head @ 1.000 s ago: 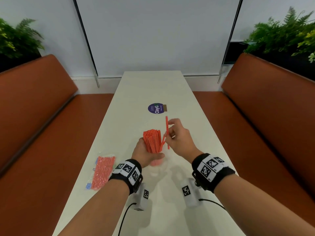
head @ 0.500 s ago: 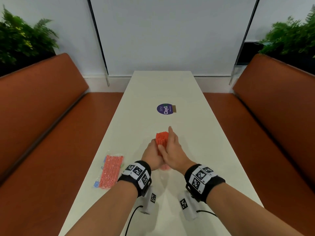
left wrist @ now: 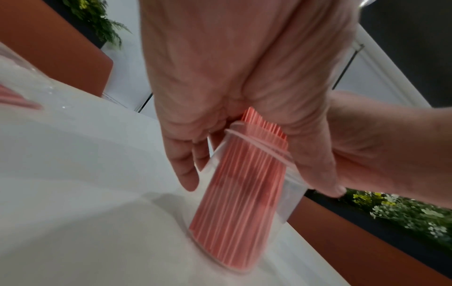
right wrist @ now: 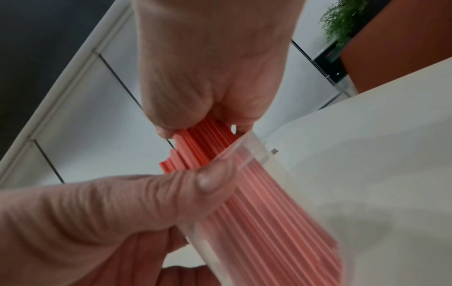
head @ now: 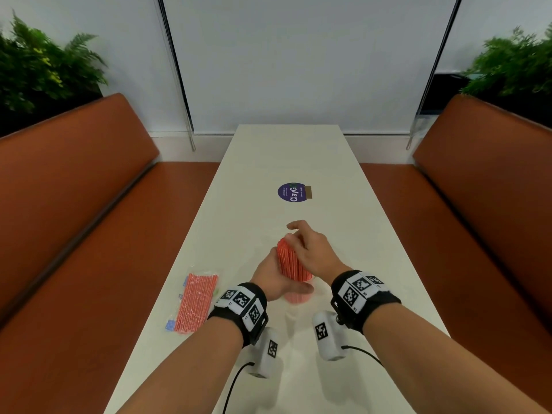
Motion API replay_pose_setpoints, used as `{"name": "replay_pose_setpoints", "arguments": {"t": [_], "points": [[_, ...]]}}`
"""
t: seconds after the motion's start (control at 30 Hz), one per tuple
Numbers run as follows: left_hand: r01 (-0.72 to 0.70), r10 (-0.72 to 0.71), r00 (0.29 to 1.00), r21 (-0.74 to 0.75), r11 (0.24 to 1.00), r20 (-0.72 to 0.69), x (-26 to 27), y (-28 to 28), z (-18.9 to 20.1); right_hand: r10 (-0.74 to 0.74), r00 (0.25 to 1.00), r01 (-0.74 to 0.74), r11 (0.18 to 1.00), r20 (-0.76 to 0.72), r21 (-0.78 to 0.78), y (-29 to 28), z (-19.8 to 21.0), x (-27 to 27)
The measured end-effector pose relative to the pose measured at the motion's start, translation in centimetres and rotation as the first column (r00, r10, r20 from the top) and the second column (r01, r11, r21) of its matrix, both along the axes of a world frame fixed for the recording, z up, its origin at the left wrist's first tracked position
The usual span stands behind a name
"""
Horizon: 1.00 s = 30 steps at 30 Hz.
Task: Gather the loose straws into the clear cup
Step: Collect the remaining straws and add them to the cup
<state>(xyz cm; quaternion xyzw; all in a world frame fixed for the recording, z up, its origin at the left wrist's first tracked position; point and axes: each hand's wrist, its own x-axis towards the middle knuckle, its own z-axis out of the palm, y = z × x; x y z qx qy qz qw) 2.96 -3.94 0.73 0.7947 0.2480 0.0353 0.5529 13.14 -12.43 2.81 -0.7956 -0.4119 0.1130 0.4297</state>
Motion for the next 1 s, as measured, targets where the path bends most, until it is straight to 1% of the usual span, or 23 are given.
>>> {"name": "replay_pose_setpoints", "arguments": {"t": [0.07,0.13,0.17,0.23,0.3,0.37,0.43,0.5,0.57,0.63,0.67,0.7,0.77,0.83,0.93,1.0], "points": [[0.0,0.0,1.0,-0.02,1.0,0.005,0.1,-0.2,0.0,0.045,0.998,-0.046,0.999,-0.04,-0.03,-0.1,0.0,0.0],[0.005,-0.005,1.0,-0.035,0.999,-0.005,0.3,-0.5,0.0,0.04,0.993,-0.046,0.997,-0.108,-0.06,-0.1,-0.1,0.3],[0.002,-0.003,1.0,-0.04,0.999,-0.011,0.3,-0.6,0.0,0.028,0.984,-0.034,0.999,-0.179,-0.033,-0.1,-0.1,0.5],[-0.008,0.007,1.0,-0.039,0.999,-0.021,0.3,-0.6,0.0,0.006,0.953,0.022,0.996,-0.302,0.09,-0.3,0.1,0.9],[-0.008,0.008,1.0,-0.043,0.999,-0.02,0.3,-0.5,0.1,-0.038,0.94,0.102,0.98,-0.338,0.171,-1.1,0.2,1.1],[0.0,-0.001,1.0,-0.038,0.999,-0.016,0.3,-0.4,0.3,-0.073,0.933,0.151,0.968,-0.354,0.2,-2.1,-0.3,0.9],[0.003,-0.004,1.0,-0.037,0.999,-0.022,0.3,-0.5,0.6,-0.04,0.936,0.115,0.974,-0.35,0.196,-3.1,-1.0,0.4],[-0.002,0.001,1.0,-0.037,0.999,-0.03,0.5,-0.7,0.9,0.006,0.967,0.019,0.995,-0.254,0.093,-3.4,-1.4,-0.1],[-0.007,0.005,0.999,-0.046,0.999,-0.04,0.9,-0.9,0.8,0.031,0.997,-0.034,0.999,-0.068,-0.043,-2.9,-1.6,-0.3],[0.004,-0.005,0.999,-0.046,0.999,-0.036,1.5,-0.7,0.1,0.02,0.992,-0.001,0.99,0.128,-0.141,-2.1,-1.4,-0.6],[0.01,-0.011,0.999,-0.041,0.999,-0.035,1.7,-0.6,-0.1,0.011,0.981,0.024,0.984,0.196,-0.175,-1.7,-1.3,-0.7],[0.012,-0.013,0.999,-0.036,0.999,-0.037,1.8,-0.7,-0.1,0.008,0.973,0.043,0.976,0.232,-0.213,-1.5,-1.2,-0.7],[0.018,-0.019,0.998,-0.012,1.0,-0.053,1.7,-0.9,0.4,0.02,0.97,0.052,0.956,0.241,-0.289,-1.3,-1.1,-0.5],[0.019,-0.018,0.996,0.017,1.0,-0.084,1.3,-1.0,0.8,0.014,0.963,0.077,0.943,0.27,-0.324,-1.3,-1.0,-0.5],[0.038,-0.033,0.987,0.03,0.999,-0.158,0.3,-0.3,1.3,-0.041,0.929,0.161,0.94,0.367,-0.302,-1.1,-0.1,-0.8],[0.079,-0.056,0.97,0.086,0.993,-0.236,-0.6,0.6,1.9,-0.049,0.904,0.173,0.95,0.424,-0.261,-0.5,1.0,-1.5]]}}
